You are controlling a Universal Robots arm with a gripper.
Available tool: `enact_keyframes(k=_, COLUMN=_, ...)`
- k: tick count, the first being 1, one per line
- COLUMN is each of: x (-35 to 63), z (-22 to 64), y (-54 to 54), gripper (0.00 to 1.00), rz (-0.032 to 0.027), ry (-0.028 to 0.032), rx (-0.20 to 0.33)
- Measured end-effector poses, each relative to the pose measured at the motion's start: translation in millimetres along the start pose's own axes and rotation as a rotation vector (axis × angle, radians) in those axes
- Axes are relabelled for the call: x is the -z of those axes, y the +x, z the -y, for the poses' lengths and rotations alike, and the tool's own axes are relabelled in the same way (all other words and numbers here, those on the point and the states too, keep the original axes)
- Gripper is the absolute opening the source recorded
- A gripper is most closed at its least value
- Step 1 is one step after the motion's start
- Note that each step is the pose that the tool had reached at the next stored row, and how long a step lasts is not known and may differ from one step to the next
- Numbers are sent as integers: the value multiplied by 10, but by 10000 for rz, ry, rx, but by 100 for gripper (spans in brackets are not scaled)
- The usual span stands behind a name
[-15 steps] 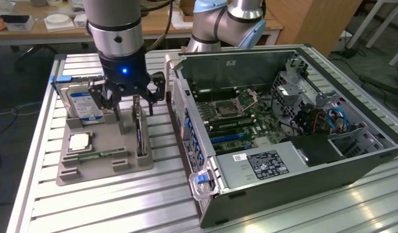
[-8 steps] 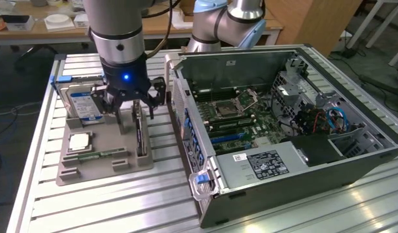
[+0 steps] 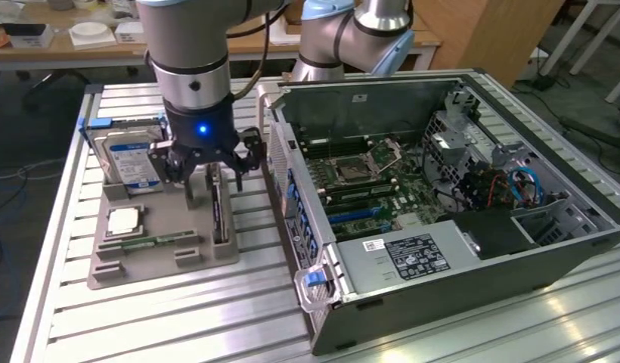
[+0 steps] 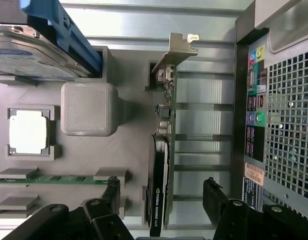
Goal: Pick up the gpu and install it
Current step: 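Pick up the gpu and move the gpu toward the slot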
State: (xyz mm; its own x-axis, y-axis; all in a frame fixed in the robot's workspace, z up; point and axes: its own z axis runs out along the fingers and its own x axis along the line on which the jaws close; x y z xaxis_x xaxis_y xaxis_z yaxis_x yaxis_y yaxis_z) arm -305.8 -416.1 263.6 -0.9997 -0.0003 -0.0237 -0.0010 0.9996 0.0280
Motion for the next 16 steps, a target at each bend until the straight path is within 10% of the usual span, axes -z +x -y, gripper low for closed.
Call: enact_keyframes(k=16, x=-219, z=11, y=-14, gripper=76, rz=-2, ry=-23, rx=-1)
